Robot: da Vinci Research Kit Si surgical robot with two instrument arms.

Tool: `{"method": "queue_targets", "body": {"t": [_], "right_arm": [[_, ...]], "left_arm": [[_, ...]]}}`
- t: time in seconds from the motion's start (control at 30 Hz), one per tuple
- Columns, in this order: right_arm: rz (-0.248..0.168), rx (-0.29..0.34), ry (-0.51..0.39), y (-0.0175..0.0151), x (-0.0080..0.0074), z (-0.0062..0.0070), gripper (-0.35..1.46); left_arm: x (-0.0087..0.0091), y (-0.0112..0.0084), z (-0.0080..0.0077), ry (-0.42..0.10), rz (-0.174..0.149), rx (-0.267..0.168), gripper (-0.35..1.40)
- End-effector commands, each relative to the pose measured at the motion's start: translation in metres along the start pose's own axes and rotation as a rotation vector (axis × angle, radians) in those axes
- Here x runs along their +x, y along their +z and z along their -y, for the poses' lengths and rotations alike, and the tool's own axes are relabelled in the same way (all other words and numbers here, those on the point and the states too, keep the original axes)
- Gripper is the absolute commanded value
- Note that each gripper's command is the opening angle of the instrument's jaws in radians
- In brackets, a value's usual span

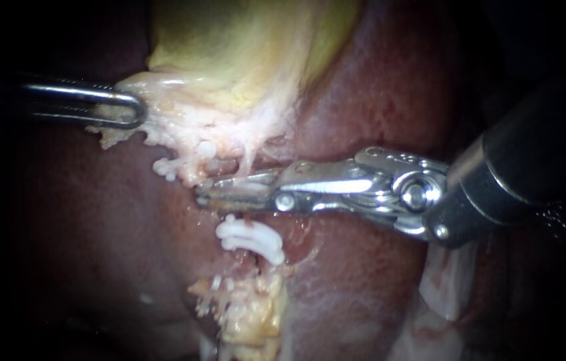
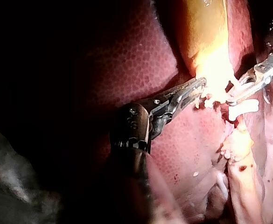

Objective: Going back third clip right tube

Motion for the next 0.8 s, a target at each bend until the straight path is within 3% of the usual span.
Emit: {"method": "queue_targets", "body": {"t": [0.03, 0.13, 0.23, 0.37, 0.57, 0.8], "right_arm": [[0.000, -0.001, -0.001, 0.0001, 0.0000, -0.0002, -0.35], [-0.001, -0.005, 0.001, 0.0008, -0.0004, -0.0008, 0.13], [-0.001, -0.010, -0.023, 0.0014, -0.0012, -0.0019, 0.35], [-0.015, -0.036, -0.030, 0.0016, -0.0021, -0.0038, 0.41], [-0.041, -0.078, -0.048, 0.0005, -0.0022, -0.0069, 0.45], [-0.056, -0.098, -0.046, -0.0011, -0.0023, -0.0085, 0.46]], "left_arm": [[0.0000, 0.0000, 0.0000, 0.000, 0.000, 0.000, -0.35], [0.0000, 0.0000, 0.0000, 0.000, 0.000, 0.000, -0.35], [0.0000, 0.0000, 0.0000, 0.000, 0.000, 0.001, -0.35], [-0.0001, 0.0001, 0.0000, 0.001, 0.000, 0.001, -0.35], [-0.0001, 0.0000, -0.0001, 0.000, -0.001, 0.001, -0.35], [-0.0001, 0.0000, -0.0001, 0.001, 0.000, 0.001, -0.35]]}}
